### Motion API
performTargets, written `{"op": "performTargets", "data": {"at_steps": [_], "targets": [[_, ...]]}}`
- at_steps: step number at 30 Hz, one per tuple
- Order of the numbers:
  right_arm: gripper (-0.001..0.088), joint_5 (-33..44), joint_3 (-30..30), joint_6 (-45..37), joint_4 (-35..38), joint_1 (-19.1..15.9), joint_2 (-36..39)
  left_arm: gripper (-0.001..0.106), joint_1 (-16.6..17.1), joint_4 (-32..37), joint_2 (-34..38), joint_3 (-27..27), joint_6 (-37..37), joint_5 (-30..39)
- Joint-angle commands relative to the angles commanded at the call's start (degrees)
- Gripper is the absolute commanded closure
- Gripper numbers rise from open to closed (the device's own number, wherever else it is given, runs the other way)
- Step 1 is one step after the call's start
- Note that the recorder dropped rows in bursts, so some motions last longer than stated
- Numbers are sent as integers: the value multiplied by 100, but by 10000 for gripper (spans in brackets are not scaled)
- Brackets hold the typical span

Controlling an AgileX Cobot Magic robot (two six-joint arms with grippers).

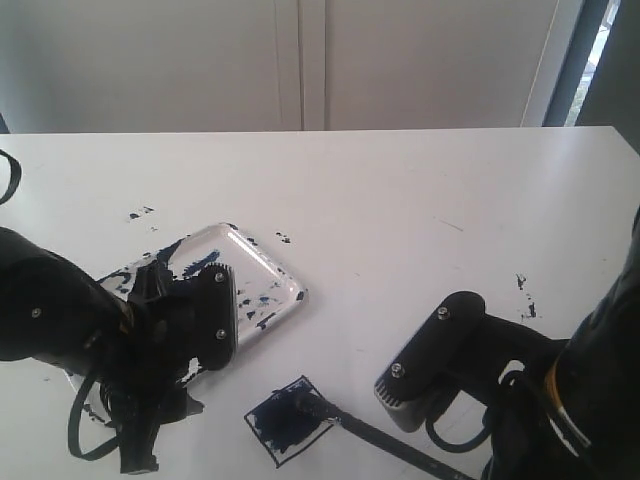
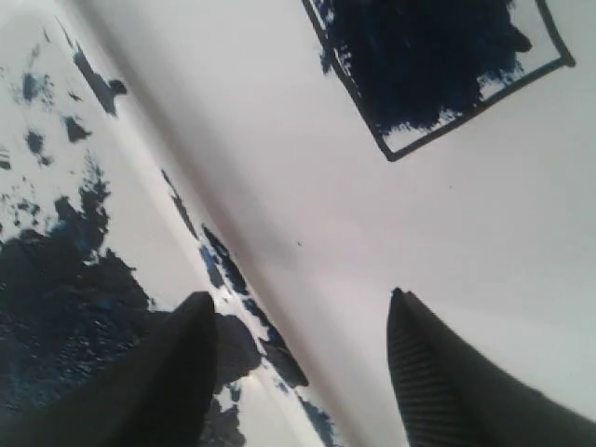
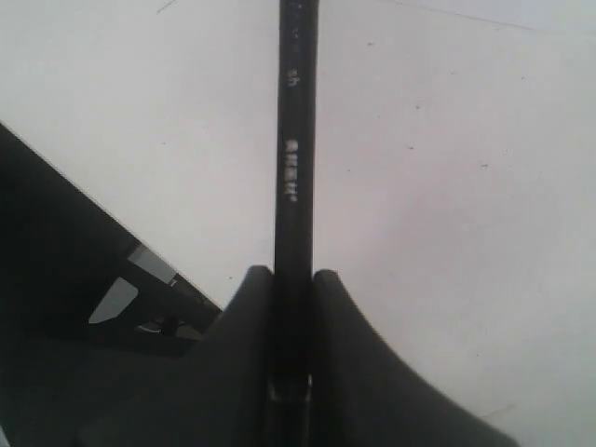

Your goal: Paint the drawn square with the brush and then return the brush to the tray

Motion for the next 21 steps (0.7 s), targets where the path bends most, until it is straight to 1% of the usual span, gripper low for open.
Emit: {"op": "performTargets", "data": {"at_steps": [3, 5, 7, 9, 11, 13, 14, 17, 19, 21], "targets": [[868, -23, 0, 0, 0, 0, 0, 467, 0, 0, 11, 0, 551, -47], [868, -38, 0, 0, 0, 0, 0, 467, 0, 0, 49, 0, 875, -235], [868, -50, 0, 0, 0, 0, 0, 467, 0, -67, 88, 0, 925, -478], [868, -50, 0, 0, 0, 0, 0, 467, 0, -193, 110, 0, 857, -518], [868, -50, 0, 0, -12, 0, 0, 481, 0, -645, 110, 0, 857, -420], [868, -62, 0, -16, -12, 0, 0, 504, 0, -1257, 110, 0, 857, -258], [868, -62, 0, -16, -12, 0, 0, 507, 0, -1427, 110, 0, 857, -188], [868, -62, 0, -16, -12, 0, 0, 506, -11, -2295, 110, 0, 857, 278], [868, -62, 0, -16, -12, 0, 0, 494, -86, -2713, 110, 0, 1082, 637], [868, -62, 0, -28, -12, 0, 0, 471, -238, -2952, 110, 0, 1210, 772]]}}
